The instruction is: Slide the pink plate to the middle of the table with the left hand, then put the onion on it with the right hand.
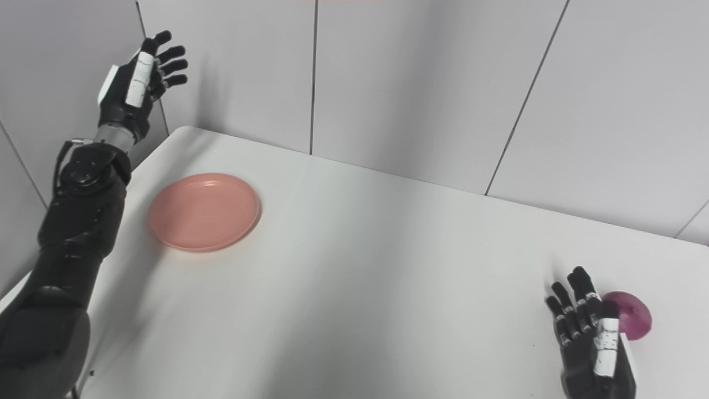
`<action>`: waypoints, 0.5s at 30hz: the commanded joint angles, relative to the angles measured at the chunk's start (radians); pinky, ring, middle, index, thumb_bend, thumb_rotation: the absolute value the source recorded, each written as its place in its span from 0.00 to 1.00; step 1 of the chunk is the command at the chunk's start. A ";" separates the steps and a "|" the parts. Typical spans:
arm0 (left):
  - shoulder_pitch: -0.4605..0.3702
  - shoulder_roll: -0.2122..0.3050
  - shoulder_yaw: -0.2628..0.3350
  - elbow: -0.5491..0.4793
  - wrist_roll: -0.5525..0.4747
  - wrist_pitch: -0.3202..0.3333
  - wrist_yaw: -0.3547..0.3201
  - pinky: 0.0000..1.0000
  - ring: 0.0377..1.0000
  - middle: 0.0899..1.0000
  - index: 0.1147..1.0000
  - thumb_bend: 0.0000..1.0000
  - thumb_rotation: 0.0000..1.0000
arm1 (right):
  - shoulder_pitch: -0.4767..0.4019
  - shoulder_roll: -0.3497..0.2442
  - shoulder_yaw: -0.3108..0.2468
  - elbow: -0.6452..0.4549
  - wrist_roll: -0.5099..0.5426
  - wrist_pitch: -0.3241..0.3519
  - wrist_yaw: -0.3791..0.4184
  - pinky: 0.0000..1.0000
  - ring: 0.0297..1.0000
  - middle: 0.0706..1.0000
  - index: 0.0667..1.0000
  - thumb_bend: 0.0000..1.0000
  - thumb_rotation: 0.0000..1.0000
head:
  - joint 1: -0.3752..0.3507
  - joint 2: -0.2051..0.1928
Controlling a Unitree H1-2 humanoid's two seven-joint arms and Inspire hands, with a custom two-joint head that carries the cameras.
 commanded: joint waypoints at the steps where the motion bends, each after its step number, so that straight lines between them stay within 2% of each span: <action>1: -0.064 0.042 0.009 0.014 -0.003 -0.060 0.009 0.78 0.80 0.81 0.84 0.98 0.87 | 0.096 0.023 0.002 0.104 -0.015 -0.006 -0.003 0.97 0.96 0.99 0.96 0.94 0.83 | -0.002 0.002; 6: -0.053 0.039 0.016 0.073 -0.012 -0.072 0.021 0.83 0.83 0.82 0.84 0.98 0.87 | 0.098 0.027 0.001 0.095 -0.014 0.000 -0.007 0.99 0.97 1.00 0.97 0.95 0.83 | -0.005 0.004; 11: -0.056 0.033 0.035 0.178 -0.049 -0.101 0.008 0.87 0.85 0.84 0.85 0.95 0.84 | 0.105 0.034 -0.003 0.076 0.002 0.013 -0.007 0.98 0.96 0.99 0.96 0.95 0.81 | -0.010 0.010; 15: -0.048 0.022 0.032 0.234 -0.038 -0.119 0.025 0.86 0.86 0.84 0.85 0.91 0.85 | 0.106 0.036 -0.002 0.068 0.000 0.014 -0.011 0.98 0.97 1.00 0.97 0.95 0.81 | -0.013 0.013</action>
